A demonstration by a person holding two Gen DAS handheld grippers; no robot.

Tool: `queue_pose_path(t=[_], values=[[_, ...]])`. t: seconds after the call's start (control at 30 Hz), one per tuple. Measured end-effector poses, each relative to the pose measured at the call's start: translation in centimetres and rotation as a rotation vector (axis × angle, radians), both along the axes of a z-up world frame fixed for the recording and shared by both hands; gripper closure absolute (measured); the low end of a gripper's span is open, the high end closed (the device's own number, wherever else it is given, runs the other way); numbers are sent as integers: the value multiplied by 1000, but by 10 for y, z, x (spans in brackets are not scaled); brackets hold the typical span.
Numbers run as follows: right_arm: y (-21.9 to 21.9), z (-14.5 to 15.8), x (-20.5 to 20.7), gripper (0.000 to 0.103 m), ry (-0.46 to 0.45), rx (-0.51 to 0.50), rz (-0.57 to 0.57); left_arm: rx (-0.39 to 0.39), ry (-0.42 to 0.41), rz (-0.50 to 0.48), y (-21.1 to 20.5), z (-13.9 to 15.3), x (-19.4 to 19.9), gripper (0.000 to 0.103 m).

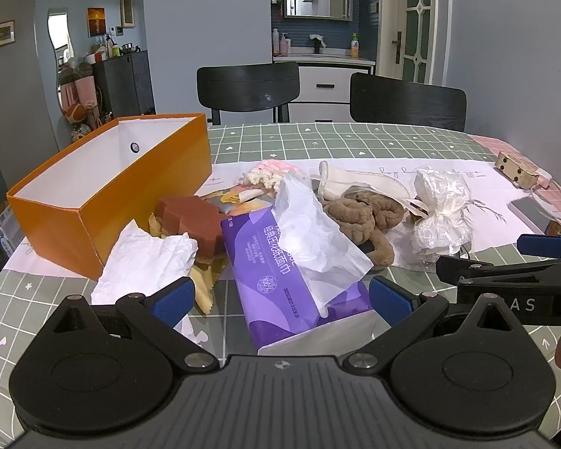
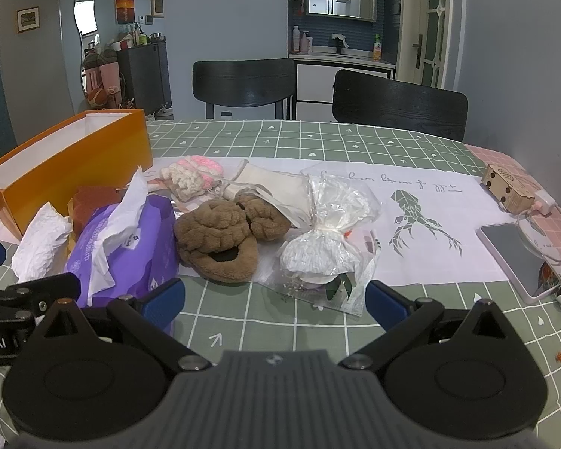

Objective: Organize soft objects

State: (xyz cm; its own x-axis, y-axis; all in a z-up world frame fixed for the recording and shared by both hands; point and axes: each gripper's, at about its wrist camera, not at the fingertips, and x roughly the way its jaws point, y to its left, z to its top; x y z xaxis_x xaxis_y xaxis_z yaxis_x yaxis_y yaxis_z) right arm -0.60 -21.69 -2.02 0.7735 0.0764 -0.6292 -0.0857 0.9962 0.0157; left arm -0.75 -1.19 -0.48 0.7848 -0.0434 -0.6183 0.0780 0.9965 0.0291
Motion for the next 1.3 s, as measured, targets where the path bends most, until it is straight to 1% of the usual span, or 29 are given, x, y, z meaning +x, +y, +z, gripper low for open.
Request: queue_pose_path(t=[1.13,1.2,1.3], values=[[0,0,1,3,2,1,7,-6,-2,-9,-5,0,-3,0],[-1,0,1,3,4,1,9,-12,-11,-15,-2,0,-4,0],[-2,-1,3,3,7,2,6,-25,-6,12,11,-3,-3,0]])
